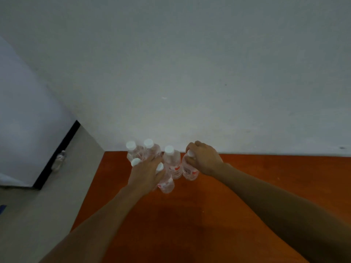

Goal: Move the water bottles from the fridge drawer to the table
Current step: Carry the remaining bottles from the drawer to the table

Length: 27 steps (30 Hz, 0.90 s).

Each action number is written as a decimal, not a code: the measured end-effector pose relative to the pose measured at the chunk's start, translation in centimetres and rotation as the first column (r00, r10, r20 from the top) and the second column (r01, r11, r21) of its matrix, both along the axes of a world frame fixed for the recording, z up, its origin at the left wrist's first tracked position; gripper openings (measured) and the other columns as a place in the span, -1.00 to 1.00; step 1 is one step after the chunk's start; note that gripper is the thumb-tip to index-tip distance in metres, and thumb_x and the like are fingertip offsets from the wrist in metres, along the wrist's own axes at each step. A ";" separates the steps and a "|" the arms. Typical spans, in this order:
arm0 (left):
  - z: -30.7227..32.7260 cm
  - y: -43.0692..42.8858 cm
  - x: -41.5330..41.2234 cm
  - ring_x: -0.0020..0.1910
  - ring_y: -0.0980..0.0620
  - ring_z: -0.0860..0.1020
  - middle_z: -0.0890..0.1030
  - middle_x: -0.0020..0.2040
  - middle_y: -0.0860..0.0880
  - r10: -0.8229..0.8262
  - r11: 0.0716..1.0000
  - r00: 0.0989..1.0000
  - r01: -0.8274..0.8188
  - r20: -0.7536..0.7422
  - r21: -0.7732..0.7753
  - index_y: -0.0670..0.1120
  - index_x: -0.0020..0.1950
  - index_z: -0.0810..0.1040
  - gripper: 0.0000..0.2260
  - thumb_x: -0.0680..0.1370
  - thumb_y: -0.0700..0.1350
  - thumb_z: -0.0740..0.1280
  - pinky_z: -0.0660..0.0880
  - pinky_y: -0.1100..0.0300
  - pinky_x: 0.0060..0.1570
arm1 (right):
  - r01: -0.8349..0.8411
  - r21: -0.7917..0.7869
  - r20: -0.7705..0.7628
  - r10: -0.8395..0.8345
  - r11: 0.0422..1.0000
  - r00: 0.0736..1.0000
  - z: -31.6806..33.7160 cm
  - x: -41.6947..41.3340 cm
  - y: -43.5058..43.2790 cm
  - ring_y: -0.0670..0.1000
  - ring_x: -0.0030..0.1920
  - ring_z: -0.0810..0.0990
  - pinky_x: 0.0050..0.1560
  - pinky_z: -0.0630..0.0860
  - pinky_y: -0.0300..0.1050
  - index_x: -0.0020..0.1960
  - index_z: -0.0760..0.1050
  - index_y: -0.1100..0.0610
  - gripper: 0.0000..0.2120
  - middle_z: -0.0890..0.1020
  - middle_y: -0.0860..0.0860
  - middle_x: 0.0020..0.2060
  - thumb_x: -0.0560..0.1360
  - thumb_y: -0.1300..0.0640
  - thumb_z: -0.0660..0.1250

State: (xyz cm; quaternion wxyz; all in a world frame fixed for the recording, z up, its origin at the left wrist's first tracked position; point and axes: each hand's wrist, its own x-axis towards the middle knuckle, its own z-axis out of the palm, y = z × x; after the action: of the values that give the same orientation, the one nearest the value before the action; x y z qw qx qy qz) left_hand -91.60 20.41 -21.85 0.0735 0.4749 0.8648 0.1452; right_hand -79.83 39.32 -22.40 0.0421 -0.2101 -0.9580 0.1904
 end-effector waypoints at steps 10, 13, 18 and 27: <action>0.5 -0.9 -1.4 0.11 -0.03 0.56 0.49 0.29 -0.01 -0.116 0.992 0.992 0.113 0.059 0.050 -0.02 0.31 0.39 -0.62 0.53 0.04 0.33 0.56 0.03 0.02 | 0.213 -0.052 0.035 -0.211 0.976 0.977 0.6 0.8 -3.1 0.08 0.07 0.55 0.01 0.48 -0.09 0.40 0.28 0.06 -0.52 0.51 0.07 0.17 0.55 -0.04 0.30; 2.0 -1.5 -1.5 0.06 0.00 0.57 0.51 0.25 -0.01 -0.178 0.981 0.984 0.178 -0.005 0.084 -0.02 0.27 0.42 -0.66 0.54 0.04 0.31 0.56 0.08 0.00 | 0.345 -0.037 0.074 -0.341 0.938 0.937 1.8 2.0 -5.0 0.08 0.14 0.55 0.11 0.53 -0.03 0.44 0.25 0.04 -0.47 0.50 0.07 0.26 0.54 -0.02 0.32; 5.5 -1.7 0.5 -0.06 0.03 0.55 0.54 0.13 0.01 -0.321 0.938 0.941 0.331 -0.105 0.104 -0.03 0.21 0.46 -0.75 0.56 -0.01 0.25 0.51 0.15 -0.13 | 0.443 0.008 0.099 -0.441 0.897 0.892 4.3 7.0 -7.8 0.09 0.13 0.53 0.00 0.45 -0.09 0.41 0.31 0.05 -0.54 0.51 0.08 0.23 0.56 -0.04 0.27; 8.5 2.8 16.1 -0.01 -0.06 0.57 0.56 0.06 -0.01 -0.677 0.720 0.720 0.691 -0.154 0.066 0.00 0.13 0.48 -0.78 0.53 0.05 0.26 0.53 0.04 -0.06 | 0.735 0.055 0.100 -0.736 0.676 0.670 8.3 27.4 -12.4 0.07 0.13 0.55 0.10 0.54 -0.01 0.36 0.41 0.05 -0.60 0.53 0.05 0.21 0.57 -0.06 0.27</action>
State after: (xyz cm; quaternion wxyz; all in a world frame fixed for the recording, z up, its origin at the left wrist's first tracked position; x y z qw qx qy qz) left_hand -75.48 23.18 -13.35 0.0418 0.7722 0.6205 0.1304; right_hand -52.38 26.95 -14.11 0.0618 -0.5881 -0.7941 0.1402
